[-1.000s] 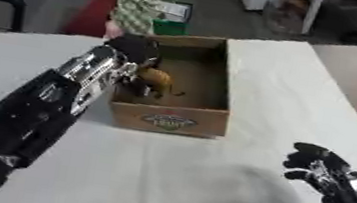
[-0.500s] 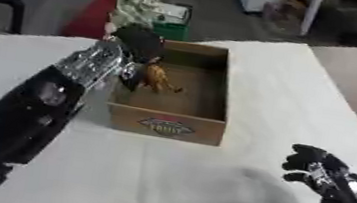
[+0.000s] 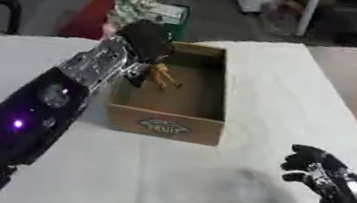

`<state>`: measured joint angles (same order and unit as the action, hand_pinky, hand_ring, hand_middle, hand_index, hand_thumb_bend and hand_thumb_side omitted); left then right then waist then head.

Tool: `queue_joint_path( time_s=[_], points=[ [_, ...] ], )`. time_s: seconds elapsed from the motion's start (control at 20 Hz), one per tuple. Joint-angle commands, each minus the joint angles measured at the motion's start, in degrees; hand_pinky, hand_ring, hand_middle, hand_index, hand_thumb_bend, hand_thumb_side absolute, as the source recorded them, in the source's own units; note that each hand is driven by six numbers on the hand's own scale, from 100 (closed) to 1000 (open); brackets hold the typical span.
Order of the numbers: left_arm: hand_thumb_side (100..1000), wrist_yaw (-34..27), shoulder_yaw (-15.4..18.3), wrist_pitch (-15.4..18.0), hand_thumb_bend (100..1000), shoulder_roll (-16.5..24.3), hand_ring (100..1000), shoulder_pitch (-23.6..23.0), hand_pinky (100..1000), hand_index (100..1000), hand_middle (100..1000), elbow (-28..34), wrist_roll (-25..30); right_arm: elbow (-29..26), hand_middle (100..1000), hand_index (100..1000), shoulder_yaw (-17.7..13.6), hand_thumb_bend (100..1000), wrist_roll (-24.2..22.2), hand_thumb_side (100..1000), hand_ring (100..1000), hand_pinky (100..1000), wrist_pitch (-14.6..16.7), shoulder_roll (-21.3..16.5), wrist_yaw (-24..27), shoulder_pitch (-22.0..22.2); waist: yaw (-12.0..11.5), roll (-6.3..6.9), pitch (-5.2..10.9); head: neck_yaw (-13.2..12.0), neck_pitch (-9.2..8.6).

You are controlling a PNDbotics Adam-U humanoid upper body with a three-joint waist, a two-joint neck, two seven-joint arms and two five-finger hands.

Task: Pick up objects on the table and place them in the box.

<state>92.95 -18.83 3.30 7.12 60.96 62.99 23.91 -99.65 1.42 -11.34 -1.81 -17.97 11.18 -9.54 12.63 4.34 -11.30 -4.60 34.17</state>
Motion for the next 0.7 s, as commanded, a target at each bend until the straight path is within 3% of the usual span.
queue_joint_path(
  time_s=[0.05, 0.2, 0.25, 0.5, 0.6, 0.7],
  points=[
    [106, -0.2, 0.1, -0.4, 199, -0.4, 631, 0.5, 705, 625, 531, -1.5, -2.7, -1.0, 612, 765, -0.2, 100, -0.1, 626, 677, 631, 0.0, -0.8, 0.1, -0.5, 0.2, -0.41, 0.73, 0.1, -0.59],
    [107, 0.0, 0.5, -0.8, 258, -0.9, 664, 0.0, 714, 660, 573, -3.8, -2.6, -1.0, 612, 765, -0.2, 100, -0.1, 627, 678, 631, 0.0, -0.7, 0.1, -0.5, 0.3, -0.42, 0.69, 0.1, -0.59],
    [116, -0.2, 0.7, -0.9, 337, -1.0, 715, -0.2, 731, 710, 636, -4.7, -2.0, -1.0, 612, 765, -0.2, 100, -0.2, 628, 678, 631, 0.0, -0.7, 0.1, -0.5, 0.3, -0.42, 0.69, 0.2, -0.61],
    [157, -2.3, 1.3, -0.9, 553, -0.9, 778, -0.4, 764, 788, 732, -6.8, 3.8, -1.0, 613, 765, -0.3, 100, -0.2, 630, 678, 631, 0.0, -0.7, 0.0, -0.5, 0.2, -0.42, 0.67, 0.4, -0.64],
    [446, -3.9, 1.7, -1.0, 778, -0.6, 811, -0.4, 791, 826, 774, -6.7, 6.7, -0.9, 613, 765, -0.3, 100, -0.2, 631, 678, 631, 0.0, -0.7, -0.1, -0.4, 0.1, -0.43, 0.64, 0.5, -0.65],
    [556, -5.8, 1.9, -1.2, 874, 0.0, 820, -0.4, 800, 841, 789, -5.9, 9.3, -0.9, 613, 765, -0.4, 100, -0.2, 632, 678, 631, 0.0, -0.7, -0.1, -0.3, 0.0, -0.45, 0.61, 0.6, -0.63]
  ],
)
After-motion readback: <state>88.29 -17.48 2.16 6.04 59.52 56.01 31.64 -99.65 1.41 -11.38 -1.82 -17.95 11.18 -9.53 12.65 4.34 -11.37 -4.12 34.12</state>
